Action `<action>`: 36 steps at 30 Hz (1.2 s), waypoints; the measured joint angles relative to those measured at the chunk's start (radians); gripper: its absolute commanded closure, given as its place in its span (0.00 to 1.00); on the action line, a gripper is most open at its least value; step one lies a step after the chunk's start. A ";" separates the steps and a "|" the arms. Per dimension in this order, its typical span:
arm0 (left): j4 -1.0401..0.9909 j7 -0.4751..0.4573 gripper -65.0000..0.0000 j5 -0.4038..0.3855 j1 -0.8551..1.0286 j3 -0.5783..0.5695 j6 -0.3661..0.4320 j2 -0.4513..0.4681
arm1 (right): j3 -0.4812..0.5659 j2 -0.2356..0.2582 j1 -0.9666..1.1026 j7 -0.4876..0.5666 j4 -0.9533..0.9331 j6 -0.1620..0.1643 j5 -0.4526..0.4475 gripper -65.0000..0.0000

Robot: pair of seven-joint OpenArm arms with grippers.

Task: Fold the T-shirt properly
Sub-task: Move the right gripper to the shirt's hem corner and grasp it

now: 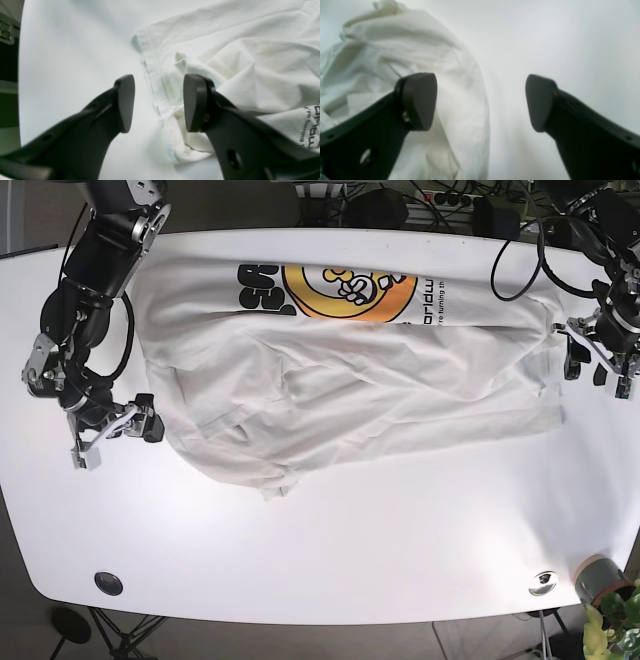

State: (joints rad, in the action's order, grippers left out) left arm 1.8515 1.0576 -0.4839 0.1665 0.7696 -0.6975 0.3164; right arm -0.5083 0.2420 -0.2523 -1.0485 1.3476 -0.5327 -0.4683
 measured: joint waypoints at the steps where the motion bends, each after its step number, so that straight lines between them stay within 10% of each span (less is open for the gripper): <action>1: 0.000 0.000 0.55 0.006 0.001 0.000 0.000 0.000 | 0.015 0.005 -0.014 0.041 -0.039 0.000 0.005 0.20; 11: 0.000 0.000 0.55 0.010 0.002 0.000 0.000 0.000 | 0.132 0.029 -0.063 0.276 -0.328 0.004 0.034 0.20; 23: -0.001 0.001 0.55 0.012 0.002 0.000 0.000 0.000 | 0.173 -0.029 -0.076 0.308 -0.344 0.000 0.035 0.24; 30: -0.001 0.000 0.55 0.012 0.002 0.000 0.000 0.000 | 0.173 -0.028 -0.076 0.310 -0.348 0.008 0.036 0.50; 36: -0.002 0.001 0.55 0.012 0.000 0.000 0.000 0.005 | 0.173 -0.029 -0.073 0.311 -0.350 0.010 0.047 0.98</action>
State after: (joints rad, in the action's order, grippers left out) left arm 1.8496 1.0584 -0.4717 0.1669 0.7700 -0.6975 0.3214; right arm -0.3355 0.2127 -0.3256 -0.7376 0.9974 -0.5232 -0.4217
